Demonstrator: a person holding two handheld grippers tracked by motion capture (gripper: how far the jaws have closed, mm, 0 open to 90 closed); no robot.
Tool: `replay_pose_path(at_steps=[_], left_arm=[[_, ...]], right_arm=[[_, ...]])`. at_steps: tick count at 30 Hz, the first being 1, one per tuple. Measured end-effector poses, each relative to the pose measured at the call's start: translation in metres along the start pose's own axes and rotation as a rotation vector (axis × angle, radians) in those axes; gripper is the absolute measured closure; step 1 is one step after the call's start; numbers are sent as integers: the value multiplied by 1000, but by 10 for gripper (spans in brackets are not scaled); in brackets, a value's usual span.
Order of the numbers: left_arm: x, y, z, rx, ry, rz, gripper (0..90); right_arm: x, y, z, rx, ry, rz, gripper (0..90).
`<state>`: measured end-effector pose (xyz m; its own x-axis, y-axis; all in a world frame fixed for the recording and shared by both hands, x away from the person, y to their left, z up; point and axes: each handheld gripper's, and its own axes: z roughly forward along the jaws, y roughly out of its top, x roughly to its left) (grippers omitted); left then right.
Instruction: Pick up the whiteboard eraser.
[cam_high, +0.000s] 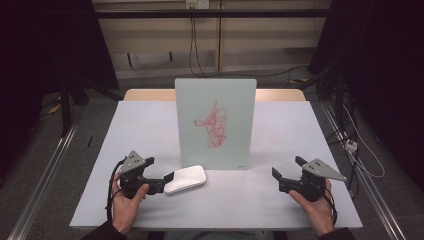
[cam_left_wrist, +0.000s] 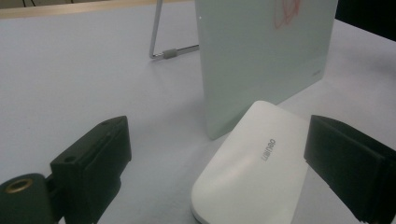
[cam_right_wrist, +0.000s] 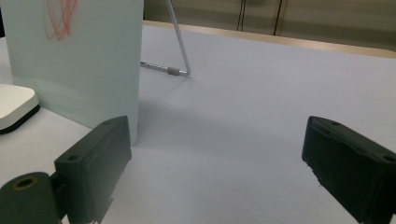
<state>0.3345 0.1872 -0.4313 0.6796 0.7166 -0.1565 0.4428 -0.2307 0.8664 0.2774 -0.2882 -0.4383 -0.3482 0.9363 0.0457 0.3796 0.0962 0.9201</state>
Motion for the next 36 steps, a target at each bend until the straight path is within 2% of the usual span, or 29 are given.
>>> replay_pose_path(at_steps=[3, 5, 8, 12, 13, 16, 19, 20, 23, 24, 29, 31, 36], left_arm=[[0, 0, 1, 8, -6, 6, 72], [-1, 1, 1, 6, 19, 20, 71], [0, 1, 1, 3, 23, 23, 78], [-1, 3, -1, 19, 56, 43, 79], [0, 4, -1, 25, 33, 38, 79], [-1, 5, -2, 30, 38, 56, 78], [-2, 6, -1, 35, 21, 78, 71], [-2, 6, -1, 40, 16, 78, 71], [-1, 5, 1, 49, -39, 46, 72], [-2, 6, 2, 46, -43, 55, 72], [-4, 10, 3, 88, -54, 69, 72], [-3, 11, 4, 92, -81, 67, 72], [-3, 14, 5, 132, -97, 91, 78]], right_arm=[[0, 0, 1, 2, 4, -1, 78], [0, 0, 1, 6, 8, 1, 78], [0, 0, 1, 8, 4, 5, 80], [0, 0, 3, 19, 14, 1, 76], [0, 0, 3, 19, 16, 2, 76], [1, 0, 3, 20, 18, -1, 75], [2, 1, 3, 20, 19, -8, 74], [2, 1, 4, 20, 20, -9, 74], [2, 1, 4, 23, 21, -9, 74], [2, 1, 4, 23, 21, -9, 74], [2, 1, 5, 31, 22, -8, 75], [2, 1, 5, 31, 25, -9, 75], [3, 2, 7, 34, 35, -11, 76]])
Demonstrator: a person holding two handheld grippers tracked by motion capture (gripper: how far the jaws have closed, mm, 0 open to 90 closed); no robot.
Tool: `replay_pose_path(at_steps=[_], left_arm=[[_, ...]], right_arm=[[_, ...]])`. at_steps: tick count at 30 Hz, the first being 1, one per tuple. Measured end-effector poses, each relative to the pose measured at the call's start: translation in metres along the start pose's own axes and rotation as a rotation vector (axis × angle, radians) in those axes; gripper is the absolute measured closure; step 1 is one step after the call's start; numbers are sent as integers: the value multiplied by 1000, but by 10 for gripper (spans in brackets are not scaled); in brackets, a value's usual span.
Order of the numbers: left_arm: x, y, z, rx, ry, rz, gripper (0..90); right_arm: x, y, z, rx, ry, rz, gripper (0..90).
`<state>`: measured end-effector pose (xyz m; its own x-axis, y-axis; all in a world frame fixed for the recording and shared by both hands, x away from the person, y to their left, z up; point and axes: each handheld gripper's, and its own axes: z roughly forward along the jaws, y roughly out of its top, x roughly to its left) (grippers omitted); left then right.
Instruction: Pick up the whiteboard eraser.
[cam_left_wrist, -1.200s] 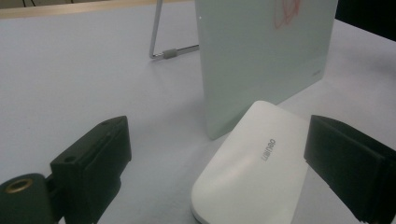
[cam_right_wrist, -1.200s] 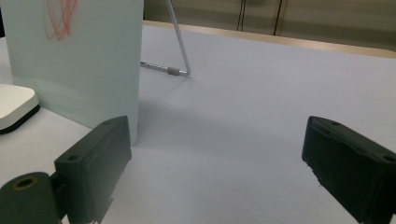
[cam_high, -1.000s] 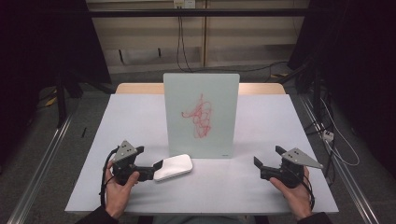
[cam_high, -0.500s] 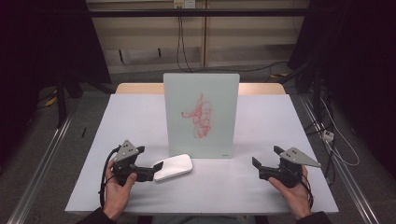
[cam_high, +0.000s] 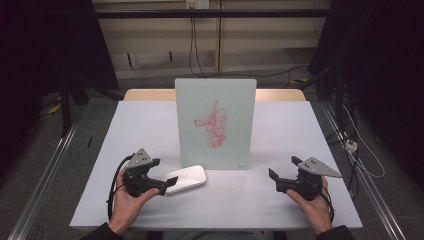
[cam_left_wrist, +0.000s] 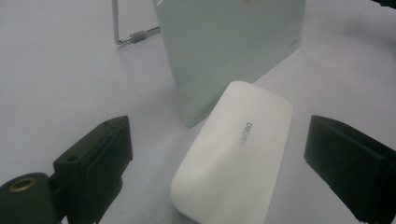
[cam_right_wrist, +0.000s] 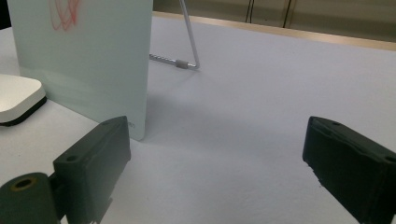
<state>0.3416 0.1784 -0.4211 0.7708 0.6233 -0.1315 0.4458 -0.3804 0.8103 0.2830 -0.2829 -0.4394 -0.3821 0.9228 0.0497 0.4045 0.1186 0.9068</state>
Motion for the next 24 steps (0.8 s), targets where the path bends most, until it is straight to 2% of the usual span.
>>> replay_pose_path(at_steps=[7, 11, 13, 19, 24], left_arm=[[-1, 9, 7, 34, -41, 24, 74], [-1, 17, 12, 70, -58, 67, 84], [-1, 20, 16, 72, -73, 69, 82], [0, 30, 26, 117, -85, 105, 82], [-3, 34, 36, 166, -113, 134, 128]], right_arm=[[1, 1, -1, -9, 11, 3, 72], [1, 1, 1, -4, 20, 6, 68], [0, 1, 1, -4, 22, 13, 65], [1, 1, 2, 3, 32, 9, 64], [0, 1, 2, 7, 40, 10, 63]])
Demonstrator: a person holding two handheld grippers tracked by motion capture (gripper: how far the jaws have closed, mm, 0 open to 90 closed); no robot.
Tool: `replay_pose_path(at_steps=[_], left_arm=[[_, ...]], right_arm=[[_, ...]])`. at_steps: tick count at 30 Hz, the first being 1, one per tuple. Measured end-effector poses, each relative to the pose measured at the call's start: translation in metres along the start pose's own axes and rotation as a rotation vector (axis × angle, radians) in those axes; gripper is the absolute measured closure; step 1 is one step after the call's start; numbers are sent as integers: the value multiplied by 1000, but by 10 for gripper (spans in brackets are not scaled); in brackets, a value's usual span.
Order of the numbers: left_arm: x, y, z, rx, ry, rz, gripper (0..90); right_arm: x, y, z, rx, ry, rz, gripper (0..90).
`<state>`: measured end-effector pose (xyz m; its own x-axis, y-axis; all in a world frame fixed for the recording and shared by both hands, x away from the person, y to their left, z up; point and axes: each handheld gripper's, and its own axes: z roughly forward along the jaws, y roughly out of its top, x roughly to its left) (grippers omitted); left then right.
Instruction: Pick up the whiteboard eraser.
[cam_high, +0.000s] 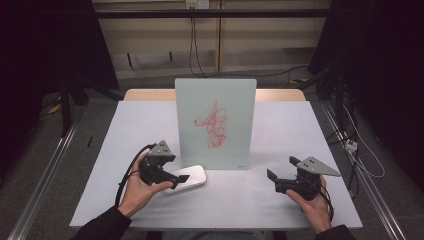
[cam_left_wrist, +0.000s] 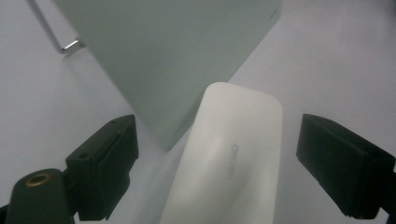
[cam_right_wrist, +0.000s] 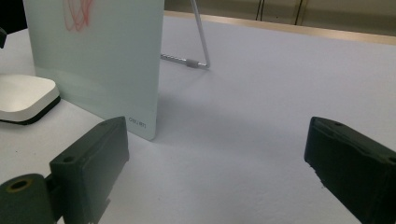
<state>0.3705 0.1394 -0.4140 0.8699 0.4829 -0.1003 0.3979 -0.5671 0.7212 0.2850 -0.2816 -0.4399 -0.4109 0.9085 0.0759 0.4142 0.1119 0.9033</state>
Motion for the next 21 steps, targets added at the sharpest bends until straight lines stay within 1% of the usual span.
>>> replay_pose_path(at_steps=[1, 2, 3, 4, 5, 6, 7, 9, 10, 11, 12, 13, 15, 16, 17, 18, 20, 21], left_arm=[[-2, 3, 2, 24, 15, 14, 124], [-4, 6, 5, 39, 15, 26, 111], [-7, 10, 10, 43, -17, 33, 121], [-7, 10, 10, 43, -17, 33, 143], [-9, 11, 12, 40, -10, 40, 143], [-11, 12, 14, 53, -8, 58, 141], [-12, 11, 16, 66, -19, 65, 144], [-13, 10, 18, 88, -9, 72, 145], [-13, 9, 19, 90, -19, 77, 144], [-13, 9, 19, 98, -23, 69, 144], [-11, 9, 19, 114, -38, 75, 141], [-10, 7, 20, 85, -61, 54, 155], [-9, 7, 20, 87, -63, 53, 168], [-8, 7, 21, 103, -44, 64, 147], [-7, 7, 21, 110, -43, 70, 147], [-6, 6, 23, 97, -62, 38, 141], [-4, 5, 24, 144, -69, 76, 150], [-4, 5, 24, 144, -69, 76, 155]], right_arm=[[0, 0, 0, 2, -2, 1, 64], [0, 0, 1, 4, -2, 2, 63], [0, 0, 1, 7, 3, 2, 64], [0, 0, 1, 10, 3, 2, 63], [0, 0, 1, 10, 3, 2, 63], [0, 0, 1, 11, 4, 2, 63], [0, 0, 0, 9, 7, 2, 63], [0, -1, 0, 9, 5, 1, 63], [0, 0, 0, 8, 7, 7, 63], [0, 0, 0, 8, 7, 7, 63], [0, 0, 0, 10, 5, 2, 63], [0, 0, 0, 6, 5, -2, 63], [1, 0, -1, 4, 1, -4, 62], [1, 0, -1, 5, 2, -4, 62], [1, 0, -1, 5, 2, -4, 62], [1, 0, -1, 5, 1, -6, 62], [1, 0, 0, 6, 2, -5, 62], [1, 0, 0, 7, 2, -6, 62]])
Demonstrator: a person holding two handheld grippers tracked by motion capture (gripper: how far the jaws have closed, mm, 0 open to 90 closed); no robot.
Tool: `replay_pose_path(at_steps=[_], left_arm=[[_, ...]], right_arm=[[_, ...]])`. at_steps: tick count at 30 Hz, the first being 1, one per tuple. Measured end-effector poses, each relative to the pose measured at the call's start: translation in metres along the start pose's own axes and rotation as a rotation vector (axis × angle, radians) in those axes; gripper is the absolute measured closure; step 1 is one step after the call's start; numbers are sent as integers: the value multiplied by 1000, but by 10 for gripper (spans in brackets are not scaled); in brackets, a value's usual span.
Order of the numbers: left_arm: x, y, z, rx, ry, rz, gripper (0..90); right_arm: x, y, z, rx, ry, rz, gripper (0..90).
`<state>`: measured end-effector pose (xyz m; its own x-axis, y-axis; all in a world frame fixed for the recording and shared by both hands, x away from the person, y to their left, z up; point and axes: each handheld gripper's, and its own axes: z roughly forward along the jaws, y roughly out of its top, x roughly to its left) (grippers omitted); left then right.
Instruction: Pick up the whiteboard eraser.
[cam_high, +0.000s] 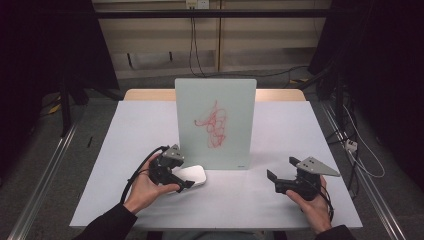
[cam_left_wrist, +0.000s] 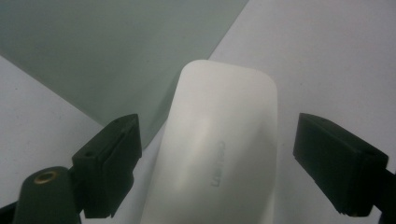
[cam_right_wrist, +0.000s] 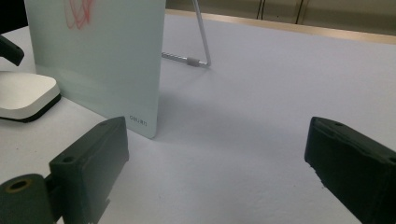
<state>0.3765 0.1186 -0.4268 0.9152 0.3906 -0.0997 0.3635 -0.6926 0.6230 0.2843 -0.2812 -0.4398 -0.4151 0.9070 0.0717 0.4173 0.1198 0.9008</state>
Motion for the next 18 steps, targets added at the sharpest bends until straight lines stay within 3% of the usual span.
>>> replay_pose_path(at_steps=[3, 7, 18], left_arm=[[-2, 0, 4, 20, 17, 1, 158], [-2, -1, 8, 53, 16, 6, 226], [-5, -1, 14, 83, 15, 44, 269]], right_arm=[[0, 0, 0, 0, 1, 1, 62], [0, 0, 0, 0, 2, -3, 61], [1, 0, 0, 6, 1, -8, 60]])
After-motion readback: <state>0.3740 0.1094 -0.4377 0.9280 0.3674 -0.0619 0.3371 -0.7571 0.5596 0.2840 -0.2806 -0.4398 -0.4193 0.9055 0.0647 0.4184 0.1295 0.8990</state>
